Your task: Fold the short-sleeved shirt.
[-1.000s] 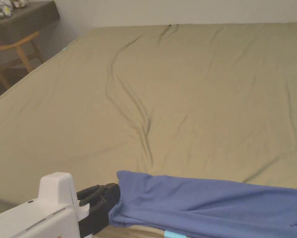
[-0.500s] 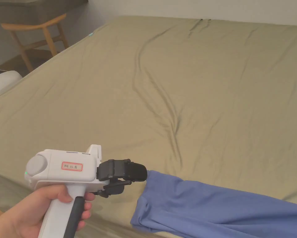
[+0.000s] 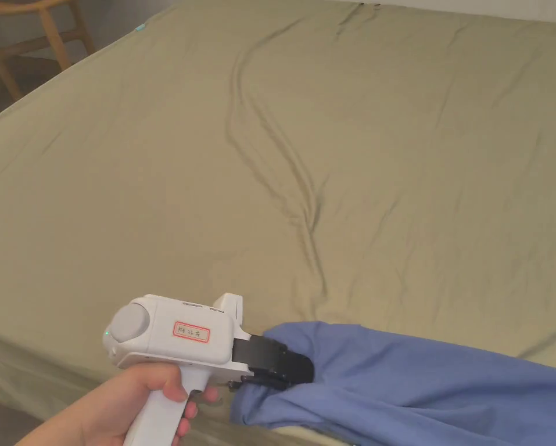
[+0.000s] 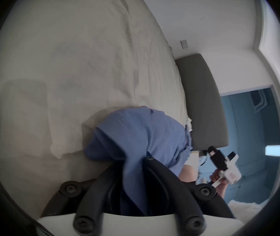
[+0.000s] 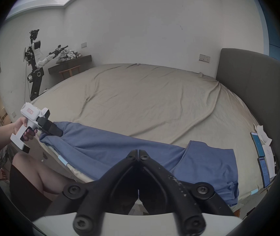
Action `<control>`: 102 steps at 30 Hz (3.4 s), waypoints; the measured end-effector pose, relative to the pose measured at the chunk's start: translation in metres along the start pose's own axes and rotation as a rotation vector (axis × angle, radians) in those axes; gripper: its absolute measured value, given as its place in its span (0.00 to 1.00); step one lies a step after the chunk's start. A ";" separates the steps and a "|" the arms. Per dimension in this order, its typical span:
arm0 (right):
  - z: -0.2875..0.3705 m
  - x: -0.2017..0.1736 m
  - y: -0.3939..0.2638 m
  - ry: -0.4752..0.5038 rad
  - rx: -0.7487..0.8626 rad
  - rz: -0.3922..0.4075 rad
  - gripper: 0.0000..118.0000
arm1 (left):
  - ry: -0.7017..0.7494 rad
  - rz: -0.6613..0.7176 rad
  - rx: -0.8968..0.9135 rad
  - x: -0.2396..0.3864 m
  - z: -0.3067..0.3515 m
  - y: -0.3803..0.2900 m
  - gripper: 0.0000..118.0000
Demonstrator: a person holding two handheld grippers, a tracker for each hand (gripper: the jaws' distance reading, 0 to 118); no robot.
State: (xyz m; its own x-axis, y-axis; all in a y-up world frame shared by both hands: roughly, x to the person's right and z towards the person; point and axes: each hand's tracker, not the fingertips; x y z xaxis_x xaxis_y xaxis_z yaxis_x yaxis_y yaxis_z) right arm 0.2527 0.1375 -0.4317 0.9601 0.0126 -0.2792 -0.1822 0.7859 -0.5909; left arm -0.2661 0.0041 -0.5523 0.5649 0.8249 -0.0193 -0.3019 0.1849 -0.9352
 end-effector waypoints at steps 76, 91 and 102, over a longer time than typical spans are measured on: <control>0.089 0.037 -0.029 0.100 0.094 -0.091 0.01 | 0.360 -0.615 -0.128 0.254 -0.085 -0.062 0.00; 0.064 -0.012 -0.020 0.069 -0.023 -0.012 0.01 | -0.095 -0.046 -0.051 0.035 -0.030 0.011 0.97; 0.060 -0.011 -0.025 0.034 -0.044 -0.015 0.01 | -0.029 -0.162 -0.044 0.046 -0.037 0.020 0.08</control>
State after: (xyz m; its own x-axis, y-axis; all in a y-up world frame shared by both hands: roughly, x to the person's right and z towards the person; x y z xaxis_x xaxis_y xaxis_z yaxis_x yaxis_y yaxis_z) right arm 0.2594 0.1549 -0.3690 0.9554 -0.0204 -0.2947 -0.1775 0.7579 -0.6278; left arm -0.2176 0.0256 -0.5849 0.5810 0.8013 0.1428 -0.1743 0.2938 -0.9398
